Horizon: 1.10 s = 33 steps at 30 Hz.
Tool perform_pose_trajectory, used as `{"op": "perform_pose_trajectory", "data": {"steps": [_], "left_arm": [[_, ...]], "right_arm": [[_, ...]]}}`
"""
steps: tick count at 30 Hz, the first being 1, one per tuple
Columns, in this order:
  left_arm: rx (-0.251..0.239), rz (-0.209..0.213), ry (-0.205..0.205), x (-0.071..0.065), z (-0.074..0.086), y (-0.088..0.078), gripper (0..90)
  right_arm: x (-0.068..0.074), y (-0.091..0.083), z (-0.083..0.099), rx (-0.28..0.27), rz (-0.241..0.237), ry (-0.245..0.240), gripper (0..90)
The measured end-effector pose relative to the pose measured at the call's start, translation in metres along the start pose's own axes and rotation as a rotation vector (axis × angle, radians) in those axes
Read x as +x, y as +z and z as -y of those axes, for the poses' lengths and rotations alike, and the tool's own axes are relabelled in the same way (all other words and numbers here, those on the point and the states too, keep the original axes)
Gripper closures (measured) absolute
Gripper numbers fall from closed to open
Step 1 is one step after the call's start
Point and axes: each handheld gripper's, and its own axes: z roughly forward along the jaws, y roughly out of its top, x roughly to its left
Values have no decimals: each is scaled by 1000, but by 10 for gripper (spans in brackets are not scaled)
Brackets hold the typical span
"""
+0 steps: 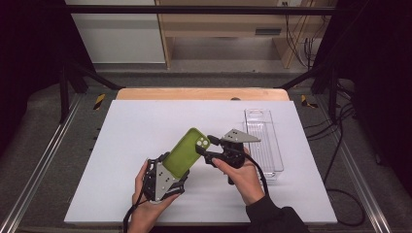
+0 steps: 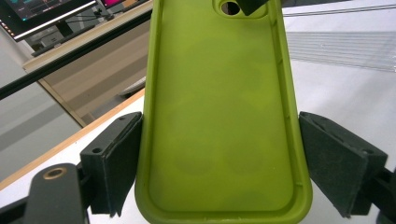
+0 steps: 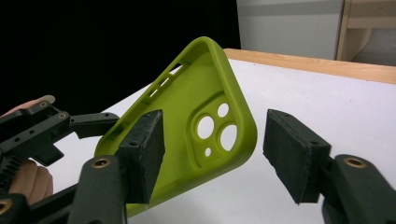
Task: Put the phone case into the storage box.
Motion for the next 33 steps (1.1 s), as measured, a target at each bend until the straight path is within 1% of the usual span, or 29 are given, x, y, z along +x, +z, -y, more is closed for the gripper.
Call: {"op": "perform_pose_trajectory", "data": {"steps": [4, 5, 6, 8, 10, 15, 16, 17, 18, 20, 24, 29, 30, 31, 33], "left_arm": [[-4, 0, 3, 0, 0, -1, 162], [-5, -1, 3, 0, 0, -1, 162], [-6, -2, 2, 0, 0, -1, 162], [-10, -3, -1, 0, -1, -1, 162], [-11, -4, -4, 0, 0, -1, 162], [-7, -2, -9, 1, 1, 0, 161], [-7, 1, -13, 2, 1, 0, 161], [-4, 3, -17, 2, 1, 1, 161], [2, 8, -26, 2, 3, 2, 161], [5, 11, -31, 2, 3, 2, 161], [20, 21, -51, 3, 6, 6, 160], [27, 24, -69, 4, 8, 10, 159], [29, 24, -72, 4, 9, 10, 158], [32, 24, -80, 4, 9, 11, 158], [32, 37, -105, 5, 11, 13, 156]], "right_arm": [[-2, 1, 0, 2, -23, 24, 468], [-3, 2, 1, 9, -40, 38, 504], [-3, 2, 1, 9, -40, 38, 504], [-4, 2, 1, 3, -52, 45, 561], [-5, 2, 0, -2, -55, 52, 592], [-6, 1, -1, -11, -68, 73, 635], [-6, 1, -1, -17, -69, 81, 667], [-6, 1, -1, -17, -69, 81, 667], [-6, 1, -1, -19, -73, 91, 682], [-6, 1, -1, -20, -74, 92, 691], [-4, 0, -2, -25, -86, 115, 733], [0, 0, -3, -33, -91, 120, 760], [3, 0, -4, -36, -88, 109, 762], [3, 0, -4, -36, -88, 109, 762], [7, 1, -6, -32, -81, 91, 764]]}}
